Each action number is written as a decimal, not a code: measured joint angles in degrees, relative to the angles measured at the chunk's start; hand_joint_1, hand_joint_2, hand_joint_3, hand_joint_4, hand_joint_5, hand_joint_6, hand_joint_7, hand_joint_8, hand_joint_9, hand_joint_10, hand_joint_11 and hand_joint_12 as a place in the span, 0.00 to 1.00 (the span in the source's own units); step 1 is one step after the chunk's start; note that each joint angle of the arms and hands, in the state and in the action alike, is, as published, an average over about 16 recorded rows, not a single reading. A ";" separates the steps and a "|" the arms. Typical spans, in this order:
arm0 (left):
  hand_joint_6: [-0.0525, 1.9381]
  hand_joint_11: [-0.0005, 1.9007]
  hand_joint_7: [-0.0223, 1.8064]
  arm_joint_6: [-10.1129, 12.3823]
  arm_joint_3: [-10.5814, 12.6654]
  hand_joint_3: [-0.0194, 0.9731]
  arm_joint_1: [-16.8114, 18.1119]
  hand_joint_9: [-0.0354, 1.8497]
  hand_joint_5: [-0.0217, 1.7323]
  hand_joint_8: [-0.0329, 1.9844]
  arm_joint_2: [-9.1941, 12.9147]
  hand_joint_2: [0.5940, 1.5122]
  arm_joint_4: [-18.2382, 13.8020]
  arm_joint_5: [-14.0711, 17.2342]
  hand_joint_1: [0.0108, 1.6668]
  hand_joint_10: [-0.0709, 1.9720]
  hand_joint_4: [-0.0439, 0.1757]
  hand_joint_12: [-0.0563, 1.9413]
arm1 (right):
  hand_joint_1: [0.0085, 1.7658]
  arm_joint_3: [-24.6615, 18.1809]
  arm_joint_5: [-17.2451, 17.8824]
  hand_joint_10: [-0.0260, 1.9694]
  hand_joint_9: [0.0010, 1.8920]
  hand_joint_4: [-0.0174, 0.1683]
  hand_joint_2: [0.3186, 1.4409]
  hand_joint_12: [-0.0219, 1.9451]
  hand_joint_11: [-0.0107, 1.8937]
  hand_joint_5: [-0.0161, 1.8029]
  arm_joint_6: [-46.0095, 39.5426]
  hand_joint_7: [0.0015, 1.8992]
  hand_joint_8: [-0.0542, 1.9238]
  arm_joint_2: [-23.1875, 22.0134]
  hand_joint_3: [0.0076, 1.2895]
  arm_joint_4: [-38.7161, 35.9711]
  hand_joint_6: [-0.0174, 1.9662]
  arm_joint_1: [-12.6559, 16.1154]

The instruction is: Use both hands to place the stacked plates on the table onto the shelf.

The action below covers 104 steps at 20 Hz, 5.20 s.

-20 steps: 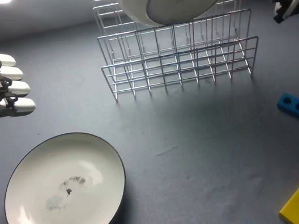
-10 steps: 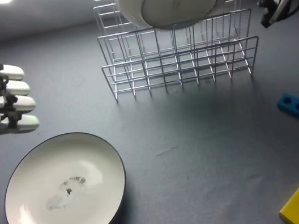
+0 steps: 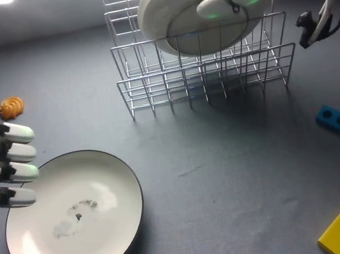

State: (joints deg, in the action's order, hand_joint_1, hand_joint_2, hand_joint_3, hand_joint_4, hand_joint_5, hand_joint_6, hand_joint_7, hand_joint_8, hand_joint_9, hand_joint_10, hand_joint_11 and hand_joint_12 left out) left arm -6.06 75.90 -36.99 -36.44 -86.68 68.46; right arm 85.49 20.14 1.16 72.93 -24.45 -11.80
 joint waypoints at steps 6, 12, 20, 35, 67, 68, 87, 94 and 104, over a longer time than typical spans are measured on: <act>0.04 0.09 0.15 -0.04 -0.57 0.02 -2.32 0.13 0.18 0.02 -0.51 0.58 -3.58 -1.70 0.01 0.04 0.21 0.04 | 0.65 0.95 1.09 0.40 0.43 0.11 0.67 0.79 0.25 0.44 0.62 0.48 0.42 0.59 0.00 0.23 0.59 -1.15; 0.04 0.09 0.15 -0.06 -2.37 0.02 -5.56 0.13 0.18 0.02 -1.22 0.59 -3.38 -6.60 0.01 0.04 0.21 0.05 | 0.63 1.07 2.25 0.36 0.39 0.05 0.68 0.78 0.22 0.41 1.13 0.48 0.23 0.56 0.00 0.06 0.41 -1.62; 0.03 0.09 0.14 -0.07 -4.50 0.02 -9.68 0.13 0.18 0.02 -2.24 0.59 -0.19 -10.62 0.01 0.04 0.21 0.05 | 0.59 0.57 4.23 0.35 0.30 0.03 0.68 0.77 0.11 0.37 1.64 0.44 0.08 -0.29 0.00 -0.50 0.15 -1.67; 0.03 0.08 0.15 -0.11 -5.15 0.02 -16.31 0.13 0.18 0.02 -5.52 0.60 10.32 -20.55 0.01 0.04 0.21 0.05 | 0.58 -13.40 22.56 0.36 0.07 0.09 0.59 0.55 0.01 0.21 20.80 0.23 0.04 -8.13 0.00 -4.74 0.07 -3.54; 0.01 0.05 0.14 3.17 -8.49 0.02 -31.12 0.12 0.15 0.02 -6.11 0.60 31.19 -33.32 0.01 0.03 0.15 0.03 | 0.66 -21.90 9.41 0.02 0.01 0.11 0.49 0.01 0.01 0.02 64.96 0.01 0.04 8.06 0.00 0.68 0.02 -11.10; 0.01 0.05 0.14 3.17 -8.50 0.02 -31.14 0.12 0.15 0.02 -6.11 0.60 31.27 -33.33 0.01 0.03 0.15 0.03 | 0.66 -21.11 8.53 0.02 0.01 0.11 0.49 0.01 0.01 0.02 66.33 0.01 0.04 9.53 0.00 1.57 0.02 -10.91; 0.01 0.06 0.14 3.23 -7.84 0.02 -31.94 0.12 0.15 0.01 -6.39 0.60 32.85 -32.23 0.00 0.03 0.15 0.04 | 0.64 -8.49 4.01 0.10 0.27 0.09 0.62 0.47 0.12 0.28 72.47 0.27 0.09 21.85 0.00 6.54 0.08 -10.28; 0.01 0.07 0.14 3.31 -7.18 0.02 -30.36 0.12 0.15 0.01 -5.98 0.60 33.82 -31.56 0.00 0.03 0.17 0.05 | 0.63 -8.33 4.98 0.22 0.48 0.06 0.62 0.71 0.28 0.45 71.21 0.47 0.28 21.84 0.00 6.62 0.19 -10.29; 0.03 0.07 0.13 3.30 -4.38 0.02 -20.65 0.12 0.16 0.02 -3.45 0.60 35.45 -30.35 0.00 0.04 0.20 0.06 | 0.64 -8.65 5.86 0.30 0.52 0.08 0.61 0.72 0.36 0.47 65.90 0.51 0.51 21.12 0.00 6.74 0.31 -9.98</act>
State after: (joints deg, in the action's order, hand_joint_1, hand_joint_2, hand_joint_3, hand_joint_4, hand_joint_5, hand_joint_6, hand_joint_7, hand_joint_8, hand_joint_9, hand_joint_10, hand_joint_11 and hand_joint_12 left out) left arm -2.76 71.52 -57.64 -39.89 -51.23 38.12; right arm 76.84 26.00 67.06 94.06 -17.71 -21.78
